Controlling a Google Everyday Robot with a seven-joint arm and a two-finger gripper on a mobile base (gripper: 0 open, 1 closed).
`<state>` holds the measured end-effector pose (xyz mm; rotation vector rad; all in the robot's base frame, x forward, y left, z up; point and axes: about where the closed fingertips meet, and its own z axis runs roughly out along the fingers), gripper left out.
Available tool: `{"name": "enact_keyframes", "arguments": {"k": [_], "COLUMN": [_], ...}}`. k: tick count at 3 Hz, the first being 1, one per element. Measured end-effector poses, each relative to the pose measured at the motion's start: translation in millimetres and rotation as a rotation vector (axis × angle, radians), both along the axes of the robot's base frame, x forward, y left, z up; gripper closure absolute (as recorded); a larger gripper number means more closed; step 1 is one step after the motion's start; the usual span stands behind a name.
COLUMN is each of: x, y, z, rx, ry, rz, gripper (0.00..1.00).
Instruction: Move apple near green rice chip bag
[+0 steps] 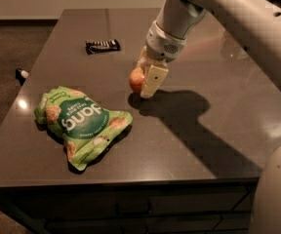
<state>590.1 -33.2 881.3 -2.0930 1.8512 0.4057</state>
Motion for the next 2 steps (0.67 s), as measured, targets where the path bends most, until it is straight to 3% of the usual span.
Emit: {"name": "enact_keyframes", "arguments": {"k": [2], "x": [-12], "y": [50], "z": [-3], "rx": [0.019], "ry": [-0.03], "rz": [0.166], "gripper": [1.0]}}
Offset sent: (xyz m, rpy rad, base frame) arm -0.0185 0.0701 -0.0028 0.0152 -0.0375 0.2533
